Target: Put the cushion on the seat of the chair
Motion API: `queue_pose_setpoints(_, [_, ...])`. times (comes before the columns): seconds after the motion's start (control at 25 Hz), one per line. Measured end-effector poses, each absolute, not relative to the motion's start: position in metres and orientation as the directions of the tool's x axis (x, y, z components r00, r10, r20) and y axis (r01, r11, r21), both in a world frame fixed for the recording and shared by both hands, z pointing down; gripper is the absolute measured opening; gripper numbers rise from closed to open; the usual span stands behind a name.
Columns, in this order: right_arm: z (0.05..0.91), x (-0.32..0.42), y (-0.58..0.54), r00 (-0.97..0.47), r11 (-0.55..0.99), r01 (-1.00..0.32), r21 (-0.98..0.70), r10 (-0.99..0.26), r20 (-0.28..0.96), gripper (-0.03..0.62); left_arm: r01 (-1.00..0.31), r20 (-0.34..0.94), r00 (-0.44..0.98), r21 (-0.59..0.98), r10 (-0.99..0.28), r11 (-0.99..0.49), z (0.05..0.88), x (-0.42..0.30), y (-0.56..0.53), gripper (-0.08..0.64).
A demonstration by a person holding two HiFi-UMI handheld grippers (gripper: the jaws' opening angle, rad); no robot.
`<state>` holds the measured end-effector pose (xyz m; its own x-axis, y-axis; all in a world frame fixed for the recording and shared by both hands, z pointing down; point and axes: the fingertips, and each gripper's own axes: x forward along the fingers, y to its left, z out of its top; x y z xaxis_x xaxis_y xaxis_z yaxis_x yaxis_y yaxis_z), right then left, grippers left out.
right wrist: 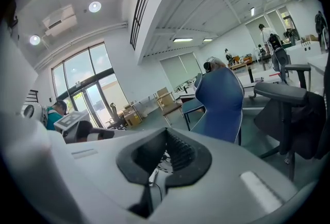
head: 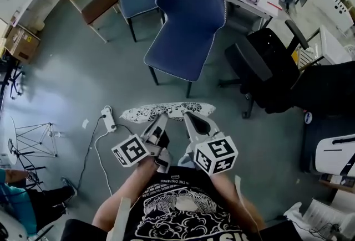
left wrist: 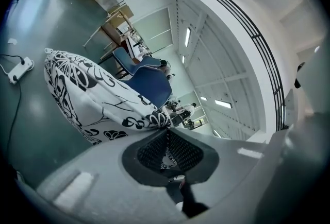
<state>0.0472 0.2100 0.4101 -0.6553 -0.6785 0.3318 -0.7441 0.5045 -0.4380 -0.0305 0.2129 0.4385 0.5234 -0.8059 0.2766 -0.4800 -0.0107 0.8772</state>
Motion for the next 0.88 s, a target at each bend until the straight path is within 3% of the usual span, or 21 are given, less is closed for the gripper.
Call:
queue_pose_setpoints(0.52, [0.413,0.077,0.169,-0.667,0.513,-0.73,-0.451,-0.676,0.312,-0.005,-0.522,0.294,0.485,0.853,-0.824,-0.004,0.439,-0.021,0.167,0.018])
queue_pose_setpoints(0.88, [0.422,0.065,0.139,-0.664,0.521,-0.738,-0.428,-0.671,0.33,-0.005,-0.458,0.287,0.48,0.888,-0.829,0.041,0.46,-0.036,0.135,0.018])
